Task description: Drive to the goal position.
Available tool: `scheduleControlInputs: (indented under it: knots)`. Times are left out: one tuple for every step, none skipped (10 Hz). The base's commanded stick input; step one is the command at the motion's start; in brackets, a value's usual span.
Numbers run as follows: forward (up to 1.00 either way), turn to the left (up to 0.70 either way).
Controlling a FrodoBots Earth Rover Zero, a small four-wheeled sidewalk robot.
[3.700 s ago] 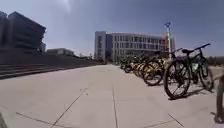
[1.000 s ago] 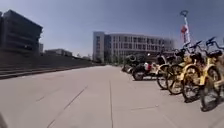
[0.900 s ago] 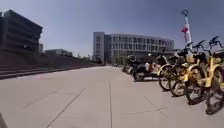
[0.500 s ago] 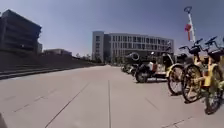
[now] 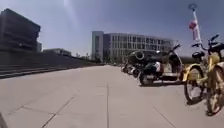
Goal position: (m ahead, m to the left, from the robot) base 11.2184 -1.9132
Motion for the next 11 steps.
scheduleControlInputs:
  knots:
    - [1.0,0.0]
    - [1.0,0.0]
    - [1.0,0.0]
    - [1.0,0.0]
    - [1.0,0.0]
    - [1.0,0.0]
    - [1.0,0.0]
    - [1.0,0.0]
    - [1.0,0.01]
    - [1.0,0.04]
    - [1.0,0.14]
